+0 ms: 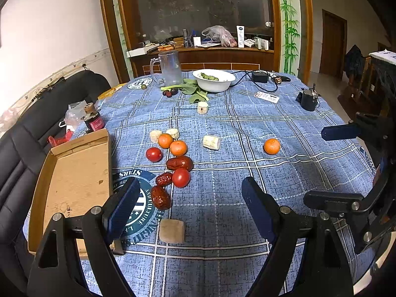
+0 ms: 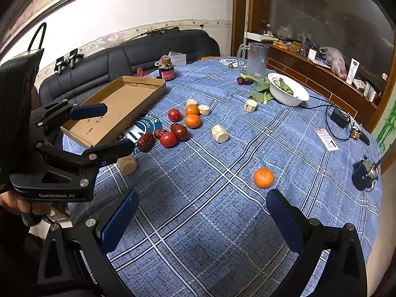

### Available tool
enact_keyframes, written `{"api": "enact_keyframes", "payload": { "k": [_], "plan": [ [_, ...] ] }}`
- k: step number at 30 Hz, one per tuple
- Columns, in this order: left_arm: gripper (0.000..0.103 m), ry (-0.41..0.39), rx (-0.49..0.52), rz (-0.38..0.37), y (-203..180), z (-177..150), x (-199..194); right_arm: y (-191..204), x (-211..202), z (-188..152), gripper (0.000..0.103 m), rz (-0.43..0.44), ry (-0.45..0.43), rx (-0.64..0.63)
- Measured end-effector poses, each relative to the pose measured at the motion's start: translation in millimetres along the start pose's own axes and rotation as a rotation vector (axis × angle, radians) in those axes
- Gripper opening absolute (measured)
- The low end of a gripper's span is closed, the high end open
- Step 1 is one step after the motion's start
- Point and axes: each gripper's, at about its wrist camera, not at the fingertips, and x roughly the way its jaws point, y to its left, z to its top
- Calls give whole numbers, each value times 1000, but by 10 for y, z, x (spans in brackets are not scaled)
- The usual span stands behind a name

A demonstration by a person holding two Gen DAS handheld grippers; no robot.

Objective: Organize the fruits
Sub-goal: 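Grasp the pale cork chunk with the left tool while the right tool grasps the mandarin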

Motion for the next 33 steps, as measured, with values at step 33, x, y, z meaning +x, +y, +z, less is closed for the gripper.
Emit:
{"api": "enact_keyframes", "payload": {
  "k": [33],
  "plan": [
    [84,37,-15,-22,132,-118,25,84,139,11,103,17,31,-55]
  ]
}}
